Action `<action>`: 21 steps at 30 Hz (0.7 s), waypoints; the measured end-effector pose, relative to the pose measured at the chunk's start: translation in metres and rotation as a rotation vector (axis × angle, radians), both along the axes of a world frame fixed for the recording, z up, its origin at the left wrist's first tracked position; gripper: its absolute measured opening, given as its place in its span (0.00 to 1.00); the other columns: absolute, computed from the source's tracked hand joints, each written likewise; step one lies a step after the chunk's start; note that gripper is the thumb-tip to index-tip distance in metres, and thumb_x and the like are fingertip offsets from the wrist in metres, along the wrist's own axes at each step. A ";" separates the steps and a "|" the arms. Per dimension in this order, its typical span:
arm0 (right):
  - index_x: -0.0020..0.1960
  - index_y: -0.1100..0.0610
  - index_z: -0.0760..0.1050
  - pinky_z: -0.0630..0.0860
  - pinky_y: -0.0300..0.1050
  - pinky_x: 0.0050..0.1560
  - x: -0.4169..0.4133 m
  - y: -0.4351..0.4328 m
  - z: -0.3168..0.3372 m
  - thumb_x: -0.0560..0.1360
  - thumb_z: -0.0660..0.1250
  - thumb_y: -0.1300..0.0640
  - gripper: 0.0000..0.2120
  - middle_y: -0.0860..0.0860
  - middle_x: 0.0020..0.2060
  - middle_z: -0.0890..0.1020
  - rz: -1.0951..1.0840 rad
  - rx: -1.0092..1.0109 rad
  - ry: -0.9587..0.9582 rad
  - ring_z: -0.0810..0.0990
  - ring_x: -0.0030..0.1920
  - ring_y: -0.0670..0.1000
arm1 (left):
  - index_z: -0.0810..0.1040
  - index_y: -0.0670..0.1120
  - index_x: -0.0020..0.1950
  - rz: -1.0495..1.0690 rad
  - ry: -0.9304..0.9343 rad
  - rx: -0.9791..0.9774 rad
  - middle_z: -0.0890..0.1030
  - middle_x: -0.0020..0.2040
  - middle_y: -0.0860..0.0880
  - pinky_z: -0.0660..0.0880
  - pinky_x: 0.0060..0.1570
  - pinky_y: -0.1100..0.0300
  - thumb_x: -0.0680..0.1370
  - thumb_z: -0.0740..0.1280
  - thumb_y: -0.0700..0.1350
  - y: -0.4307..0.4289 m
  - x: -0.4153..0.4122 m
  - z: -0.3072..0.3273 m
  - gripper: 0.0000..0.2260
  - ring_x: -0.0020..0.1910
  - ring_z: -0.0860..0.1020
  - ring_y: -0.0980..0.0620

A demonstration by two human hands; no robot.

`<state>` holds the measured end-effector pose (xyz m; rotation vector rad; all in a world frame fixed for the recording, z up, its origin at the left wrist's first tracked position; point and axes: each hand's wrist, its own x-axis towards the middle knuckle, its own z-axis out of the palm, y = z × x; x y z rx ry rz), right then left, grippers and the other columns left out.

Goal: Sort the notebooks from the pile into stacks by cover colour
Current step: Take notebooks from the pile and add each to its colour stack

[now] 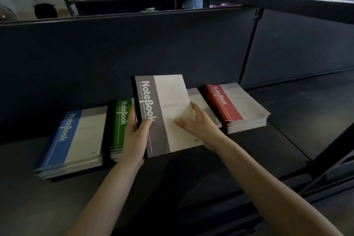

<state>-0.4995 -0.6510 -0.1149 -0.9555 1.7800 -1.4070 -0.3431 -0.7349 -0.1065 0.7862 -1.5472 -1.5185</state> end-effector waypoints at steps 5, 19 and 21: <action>0.71 0.48 0.64 0.77 0.40 0.40 -0.021 -0.009 0.006 0.72 0.72 0.53 0.30 0.46 0.54 0.79 -0.144 -0.070 0.166 0.79 0.53 0.48 | 0.54 0.52 0.78 -0.143 -0.486 -0.395 0.59 0.73 0.59 0.56 0.70 0.62 0.82 0.60 0.48 -0.023 0.010 -0.005 0.26 0.72 0.58 0.60; 0.70 0.53 0.70 0.67 0.53 0.64 -0.057 -0.027 -0.014 0.77 0.67 0.48 0.23 0.57 0.70 0.68 -0.236 0.426 0.865 0.66 0.68 0.60 | 0.44 0.60 0.78 -0.266 -1.260 -0.883 0.43 0.79 0.48 0.41 0.74 0.41 0.82 0.43 0.61 -0.048 0.011 -0.038 0.24 0.77 0.41 0.41; 0.65 0.53 0.76 0.67 0.53 0.64 -0.058 -0.026 -0.017 0.77 0.66 0.48 0.17 0.55 0.71 0.67 -0.231 0.417 0.875 0.66 0.68 0.60 | 0.44 0.65 0.76 -0.273 -1.266 -0.899 0.42 0.79 0.48 0.41 0.74 0.40 0.81 0.42 0.62 -0.046 0.013 -0.039 0.23 0.77 0.41 0.39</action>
